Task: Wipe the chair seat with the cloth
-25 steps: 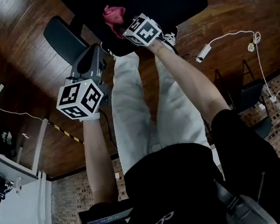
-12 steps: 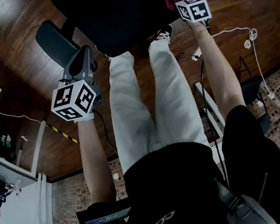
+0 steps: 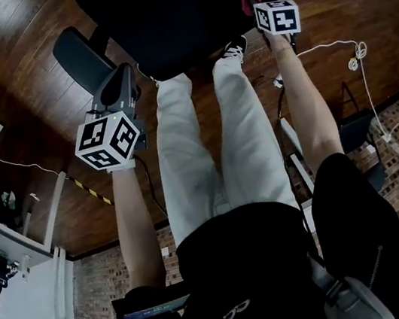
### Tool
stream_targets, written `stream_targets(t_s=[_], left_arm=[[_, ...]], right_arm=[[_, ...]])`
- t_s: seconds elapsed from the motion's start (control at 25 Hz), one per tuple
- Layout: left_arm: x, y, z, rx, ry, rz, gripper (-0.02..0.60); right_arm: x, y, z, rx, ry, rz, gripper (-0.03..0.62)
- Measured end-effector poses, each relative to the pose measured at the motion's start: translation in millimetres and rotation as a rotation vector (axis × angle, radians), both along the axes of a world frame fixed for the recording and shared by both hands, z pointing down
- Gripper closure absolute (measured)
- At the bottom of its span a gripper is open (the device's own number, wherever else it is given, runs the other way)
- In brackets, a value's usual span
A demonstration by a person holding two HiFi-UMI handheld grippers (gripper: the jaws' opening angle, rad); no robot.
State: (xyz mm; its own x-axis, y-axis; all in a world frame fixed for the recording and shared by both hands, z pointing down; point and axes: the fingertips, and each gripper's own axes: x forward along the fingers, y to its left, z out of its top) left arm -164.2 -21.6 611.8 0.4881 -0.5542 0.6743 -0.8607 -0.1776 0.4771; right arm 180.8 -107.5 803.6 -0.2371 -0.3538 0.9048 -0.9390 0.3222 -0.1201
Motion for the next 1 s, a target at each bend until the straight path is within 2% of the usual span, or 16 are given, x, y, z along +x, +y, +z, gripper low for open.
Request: stream_targets(t_s=[0.2,0.4,0.6,0.68,0.8,0.92,1.0], left_arm=[[0,0,1,0.005,-0.002,0.004,0.588],[0,1,-1,0.008,0.002,0.004,0.588],[-3,0,1,0.008,-0.003,0.004,0.588],[-2,-1,1,0.007,-0.005,0.005,0.588],[0,0,1,0.002,-0.001,0.008,0.588],[0,-1,0,0.006,-0.004,0.008,0.588],[1,-1,-1,0.009,-0.011,0.007,0.588]], right_arm=[[-120,51,15,-0.066,-0.127,-0.177,0.53],[-247,110,2,-0.098,-0.271,-0.345,0.53],[-333,162,-18,-0.147,-0.395,-0.496,0.53],[-346,182,-18,-0.173,-0.406,-0.579,0.53],[-339,191,-17,-0.153,-0.406,-0.674,0.53],[-309,174,-18,-0.12,-0.422,-0.68,0.53],[-269,155,-10,-0.103,-0.366,-0.652,0.53]])
